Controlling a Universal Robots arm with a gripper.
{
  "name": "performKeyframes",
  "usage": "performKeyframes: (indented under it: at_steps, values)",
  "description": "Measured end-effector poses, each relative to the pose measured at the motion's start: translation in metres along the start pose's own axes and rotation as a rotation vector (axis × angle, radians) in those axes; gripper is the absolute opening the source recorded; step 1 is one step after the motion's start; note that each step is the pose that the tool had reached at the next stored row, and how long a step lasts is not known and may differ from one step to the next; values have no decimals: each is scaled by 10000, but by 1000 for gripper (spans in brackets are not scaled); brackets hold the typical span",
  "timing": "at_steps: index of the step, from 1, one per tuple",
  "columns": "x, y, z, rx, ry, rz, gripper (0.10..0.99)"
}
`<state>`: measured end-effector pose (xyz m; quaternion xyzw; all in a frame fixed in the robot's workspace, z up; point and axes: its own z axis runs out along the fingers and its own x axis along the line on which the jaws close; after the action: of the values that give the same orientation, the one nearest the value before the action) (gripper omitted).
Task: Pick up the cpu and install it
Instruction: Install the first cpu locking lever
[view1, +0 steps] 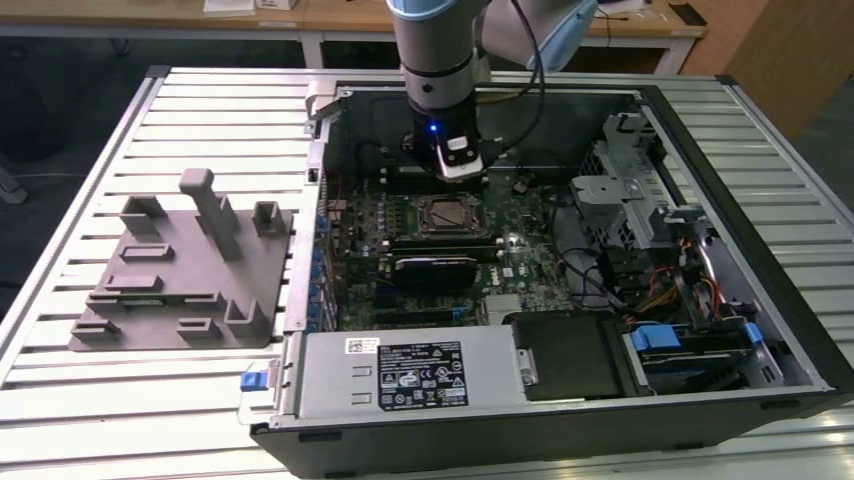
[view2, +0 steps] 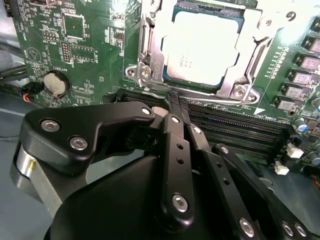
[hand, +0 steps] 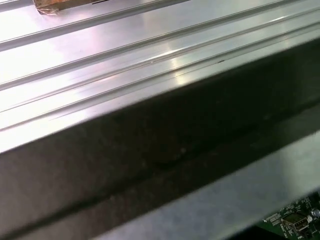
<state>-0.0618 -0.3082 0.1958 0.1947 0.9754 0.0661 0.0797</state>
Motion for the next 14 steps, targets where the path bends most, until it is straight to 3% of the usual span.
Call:
performKeyframes:
  at_steps: [7, 14]
  values:
    - [-2, -11, 12, 172, -71, -33, 106]
    - [-1, -14, 23, 179, -73, -35, 106]
